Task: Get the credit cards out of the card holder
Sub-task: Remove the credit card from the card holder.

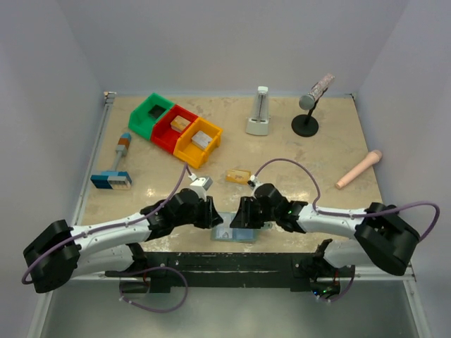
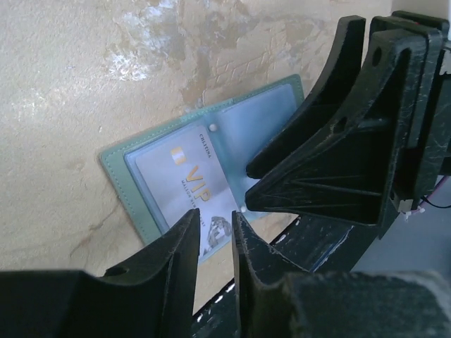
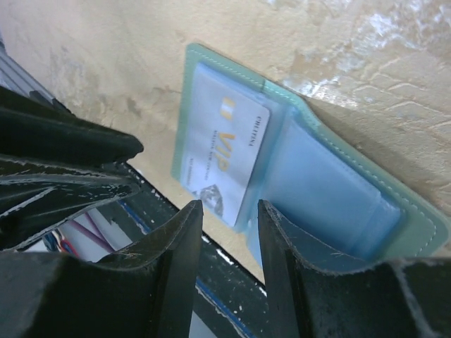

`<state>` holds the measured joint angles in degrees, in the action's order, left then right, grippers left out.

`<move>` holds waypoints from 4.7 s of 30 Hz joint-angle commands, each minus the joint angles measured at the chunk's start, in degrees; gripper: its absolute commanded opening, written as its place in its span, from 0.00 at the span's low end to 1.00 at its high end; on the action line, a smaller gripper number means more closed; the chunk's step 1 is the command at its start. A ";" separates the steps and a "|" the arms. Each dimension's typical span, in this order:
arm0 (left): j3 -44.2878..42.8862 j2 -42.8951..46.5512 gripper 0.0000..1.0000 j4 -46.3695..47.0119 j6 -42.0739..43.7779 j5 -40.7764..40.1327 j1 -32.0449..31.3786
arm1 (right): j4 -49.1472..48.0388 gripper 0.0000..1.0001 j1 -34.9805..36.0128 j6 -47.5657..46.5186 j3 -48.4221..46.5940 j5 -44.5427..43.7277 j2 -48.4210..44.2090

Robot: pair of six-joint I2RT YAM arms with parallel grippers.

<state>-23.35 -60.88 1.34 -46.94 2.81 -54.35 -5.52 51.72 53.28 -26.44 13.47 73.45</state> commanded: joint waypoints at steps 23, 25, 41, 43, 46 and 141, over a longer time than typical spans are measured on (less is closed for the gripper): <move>-1.34 -9.87 0.08 0.94 -0.52 -2.54 0.82 | -16.80 0.38 0.13 5.70 5.08 1.03 6.35; -1.17 -10.22 0.07 1.20 -0.70 -2.54 0.73 | -17.07 0.38 0.13 5.87 5.25 1.12 6.53; 0.50 -11.89 0.02 3.22 -1.58 -2.02 0.73 | -25.50 0.35 0.13 8.59 7.62 3.40 9.34; 0.85 -11.80 0.02 3.31 -1.84 -2.02 0.73 | -27.34 0.35 0.13 9.30 8.24 3.40 9.69; 1.29 -11.80 0.01 3.58 -1.93 -1.93 0.73 | -29.72 0.34 0.13 9.83 8.51 3.84 10.40; 6.65 -6.44 0.00 0.94 -5.97 -5.97 0.73 | -26.13 0.04 -2.95 10.80 12.73 1.47 1.27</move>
<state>-17.98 -67.48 6.22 -52.47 -1.54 -53.34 -33.78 49.30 65.56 -13.98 16.97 77.82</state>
